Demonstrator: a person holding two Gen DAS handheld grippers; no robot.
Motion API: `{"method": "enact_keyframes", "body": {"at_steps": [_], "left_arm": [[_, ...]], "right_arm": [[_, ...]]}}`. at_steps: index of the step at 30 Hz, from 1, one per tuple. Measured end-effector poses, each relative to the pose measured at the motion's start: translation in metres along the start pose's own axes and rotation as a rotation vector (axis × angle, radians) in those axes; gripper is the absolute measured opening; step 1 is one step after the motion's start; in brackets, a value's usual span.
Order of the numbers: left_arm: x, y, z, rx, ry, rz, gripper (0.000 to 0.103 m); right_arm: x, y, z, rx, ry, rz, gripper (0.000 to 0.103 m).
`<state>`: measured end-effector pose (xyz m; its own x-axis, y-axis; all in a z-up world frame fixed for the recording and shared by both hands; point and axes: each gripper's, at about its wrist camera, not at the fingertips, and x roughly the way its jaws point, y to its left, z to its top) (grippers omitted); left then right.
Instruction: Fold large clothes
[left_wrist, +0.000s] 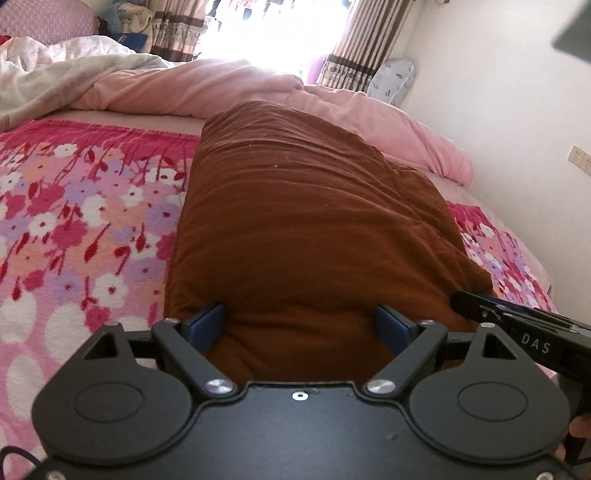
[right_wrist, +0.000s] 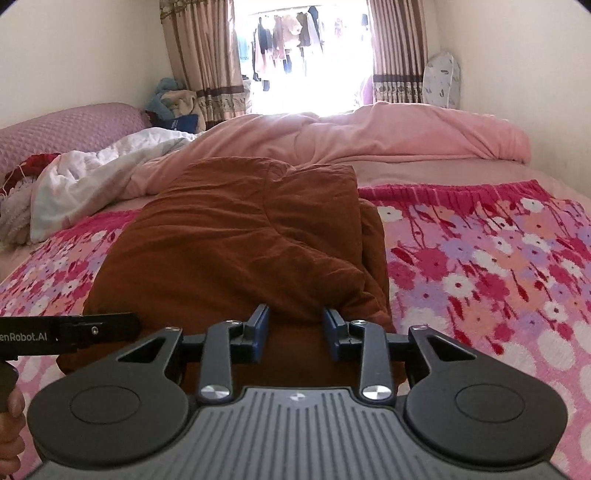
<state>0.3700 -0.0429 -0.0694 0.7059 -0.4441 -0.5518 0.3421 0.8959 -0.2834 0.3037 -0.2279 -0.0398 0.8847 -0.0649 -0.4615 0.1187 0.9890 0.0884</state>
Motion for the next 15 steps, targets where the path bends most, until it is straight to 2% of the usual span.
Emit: {"method": "enact_keyframes", "body": {"at_steps": [2, 5, 9, 15], "left_arm": [[-0.005, -0.004, 0.007, 0.020, -0.002, 0.003, 0.089], [-0.014, -0.008, 0.023, 0.047, -0.055, -0.007, 0.089], [-0.011, -0.010, 0.051, 0.058, -0.099, 0.026, 0.089], [0.019, -0.005, 0.075, 0.051, -0.084, 0.061, 0.089]], "right_arm": [[-0.001, 0.002, 0.000, -0.004, 0.001, 0.001, 0.037], [-0.007, 0.002, 0.009, -0.007, -0.008, 0.005, 0.038], [-0.011, 0.007, 0.029, -0.022, -0.059, -0.006, 0.038], [0.016, 0.009, 0.055, -0.023, -0.066, -0.020, 0.038]]}}
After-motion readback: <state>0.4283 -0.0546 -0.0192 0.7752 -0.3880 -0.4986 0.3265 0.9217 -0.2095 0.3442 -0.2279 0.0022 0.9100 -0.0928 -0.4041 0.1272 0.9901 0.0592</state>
